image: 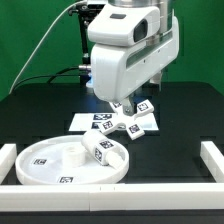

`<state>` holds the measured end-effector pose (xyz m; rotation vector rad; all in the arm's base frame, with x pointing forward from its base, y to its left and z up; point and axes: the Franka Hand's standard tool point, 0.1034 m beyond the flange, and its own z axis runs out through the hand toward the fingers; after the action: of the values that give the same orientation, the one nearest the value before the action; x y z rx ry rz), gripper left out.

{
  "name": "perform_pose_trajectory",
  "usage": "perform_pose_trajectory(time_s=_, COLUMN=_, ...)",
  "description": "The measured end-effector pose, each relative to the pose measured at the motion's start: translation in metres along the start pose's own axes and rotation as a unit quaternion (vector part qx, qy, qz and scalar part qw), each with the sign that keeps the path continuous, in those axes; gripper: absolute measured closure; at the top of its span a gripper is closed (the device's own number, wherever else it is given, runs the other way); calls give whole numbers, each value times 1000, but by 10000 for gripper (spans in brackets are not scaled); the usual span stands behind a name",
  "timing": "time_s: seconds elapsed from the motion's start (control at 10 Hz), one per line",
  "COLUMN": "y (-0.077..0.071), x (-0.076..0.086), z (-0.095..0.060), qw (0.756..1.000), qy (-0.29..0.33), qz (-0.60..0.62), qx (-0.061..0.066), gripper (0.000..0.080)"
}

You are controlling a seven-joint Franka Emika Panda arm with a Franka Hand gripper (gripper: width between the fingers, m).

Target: Assemble round table

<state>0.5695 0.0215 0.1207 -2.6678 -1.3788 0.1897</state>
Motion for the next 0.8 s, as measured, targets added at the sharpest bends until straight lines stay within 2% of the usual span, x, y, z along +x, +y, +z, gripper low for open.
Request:
perform_pose_trajectory(time_s=0.1, y=0, x=-2, z=0, qw=1000, qy=-5, qz=-6, qx=10, gripper=150)
perform_pose_trajectory(time_s=0.6, y=0, x=-3, z=0, qw=1000, qy=-5, qz=-5, qx=10, gripper=150)
perform_pose_trajectory(time_s=0.8, y=15, x=-24, z=6, qw=1000, qy=6, qz=-22, qx=19, gripper=150)
